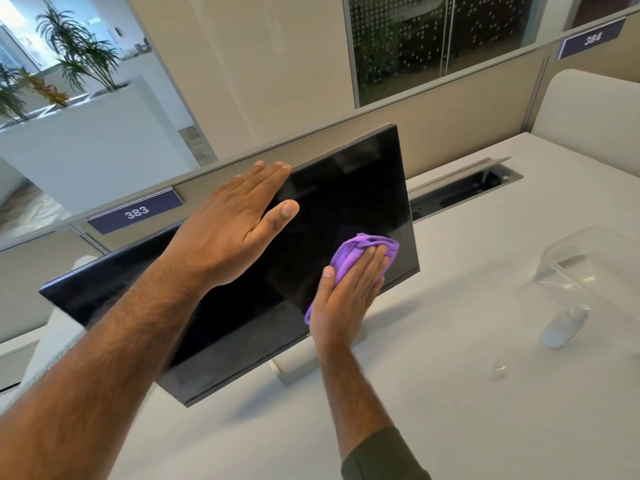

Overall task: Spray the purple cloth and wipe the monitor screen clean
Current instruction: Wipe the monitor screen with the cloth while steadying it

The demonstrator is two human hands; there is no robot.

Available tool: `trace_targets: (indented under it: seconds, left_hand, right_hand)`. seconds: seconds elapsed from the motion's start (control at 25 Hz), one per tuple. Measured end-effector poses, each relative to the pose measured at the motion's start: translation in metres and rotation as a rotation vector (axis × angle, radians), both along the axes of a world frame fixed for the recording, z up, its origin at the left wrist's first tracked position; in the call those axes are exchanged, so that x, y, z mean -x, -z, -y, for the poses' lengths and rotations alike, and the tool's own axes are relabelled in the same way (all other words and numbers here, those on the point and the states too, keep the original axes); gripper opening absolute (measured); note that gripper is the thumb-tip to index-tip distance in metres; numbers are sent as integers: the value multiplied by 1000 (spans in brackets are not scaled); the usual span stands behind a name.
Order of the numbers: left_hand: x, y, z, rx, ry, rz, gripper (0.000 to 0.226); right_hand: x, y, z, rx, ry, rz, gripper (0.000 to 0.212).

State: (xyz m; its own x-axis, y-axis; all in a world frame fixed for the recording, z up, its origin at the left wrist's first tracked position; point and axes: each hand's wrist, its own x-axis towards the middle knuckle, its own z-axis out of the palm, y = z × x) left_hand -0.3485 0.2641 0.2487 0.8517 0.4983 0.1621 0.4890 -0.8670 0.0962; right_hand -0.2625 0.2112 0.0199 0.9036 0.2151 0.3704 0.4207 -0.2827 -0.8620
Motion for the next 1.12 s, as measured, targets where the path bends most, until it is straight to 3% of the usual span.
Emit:
trace_targets:
  seconds: [0.16,0.4,0.52,0.84,1.12]
  left_hand:
    - [53,-3,-16,-18,-95,6,86]
    - [92,5,-16,-3,-130,51,87]
    - [94,6,-15,-7,-112,61,85]
    - [98,9,-16,-5,-82,60,85]
    - [98,12,-17,-15,-84,60,87]
  right_hand:
    - [4,-3,-4,-12,56,-99,71]
    - [111,-1,-12,63,-129,83,76]
    - [114,-2,-15,59,-130,116,71]
    - [1,14,-8,-86,158,-225,65]
    - [111,14,-23,-94,94,-325,72]
